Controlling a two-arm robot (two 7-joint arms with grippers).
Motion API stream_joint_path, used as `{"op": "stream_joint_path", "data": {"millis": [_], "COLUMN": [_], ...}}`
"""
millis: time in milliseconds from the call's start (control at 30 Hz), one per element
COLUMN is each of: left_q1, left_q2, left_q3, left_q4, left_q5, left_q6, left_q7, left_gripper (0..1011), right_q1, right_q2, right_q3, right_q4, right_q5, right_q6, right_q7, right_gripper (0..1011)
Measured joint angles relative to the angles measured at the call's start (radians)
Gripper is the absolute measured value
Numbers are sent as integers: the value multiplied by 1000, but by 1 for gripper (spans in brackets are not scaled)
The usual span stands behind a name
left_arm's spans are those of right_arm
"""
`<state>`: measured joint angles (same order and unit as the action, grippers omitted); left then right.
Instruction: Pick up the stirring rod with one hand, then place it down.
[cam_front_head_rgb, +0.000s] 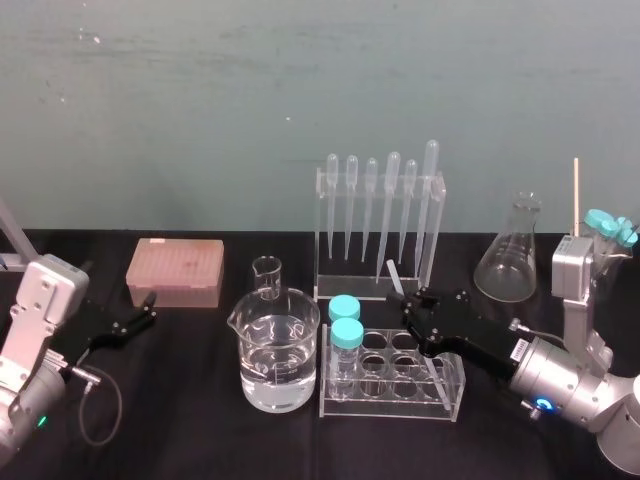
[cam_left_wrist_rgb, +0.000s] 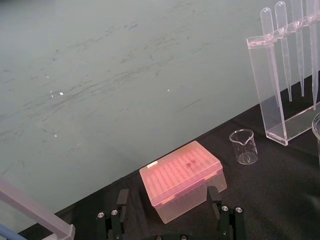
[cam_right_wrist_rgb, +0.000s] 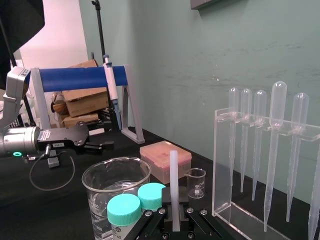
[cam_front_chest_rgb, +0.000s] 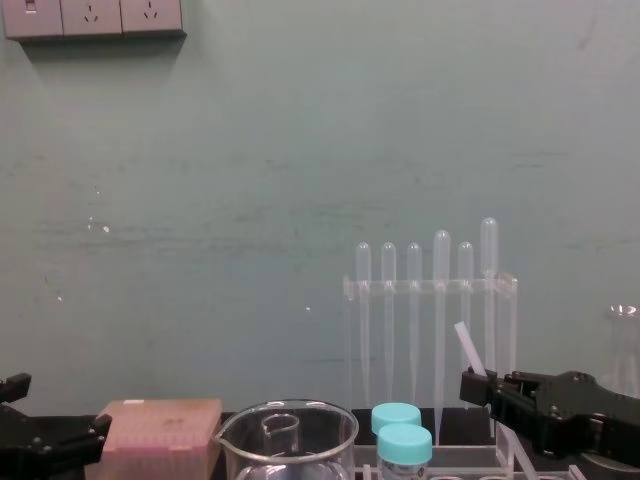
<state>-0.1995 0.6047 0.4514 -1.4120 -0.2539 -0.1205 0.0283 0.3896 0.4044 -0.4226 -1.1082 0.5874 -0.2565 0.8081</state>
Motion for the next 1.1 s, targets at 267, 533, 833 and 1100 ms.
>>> {"op": "stream_joint_path", "data": {"millis": [267, 533, 833, 1100], "left_q1": [0, 0, 0, 0], "left_q2": [0, 0, 0, 0], "left_q3": [0, 0, 0, 0], "left_q4": [0, 0, 0, 0], "left_q5": [0, 0, 0, 0], "left_q6": [0, 0, 0, 0], "left_q7": [0, 0, 0, 0], "left_gripper": [1000, 1000, 1000, 1000], "right_q1": [-1, -3, -4, -4], "right_q2": [0, 1, 1, 1], "right_q3": [2, 4, 5, 5], "right_q4": [-3, -6, -7, -8], "right_q5": [0, 0, 1, 1], "right_q6": [-3, -6, -8, -8], "right_q7": [0, -1, -1, -1], "right_gripper": [67, 143, 435, 669]}}
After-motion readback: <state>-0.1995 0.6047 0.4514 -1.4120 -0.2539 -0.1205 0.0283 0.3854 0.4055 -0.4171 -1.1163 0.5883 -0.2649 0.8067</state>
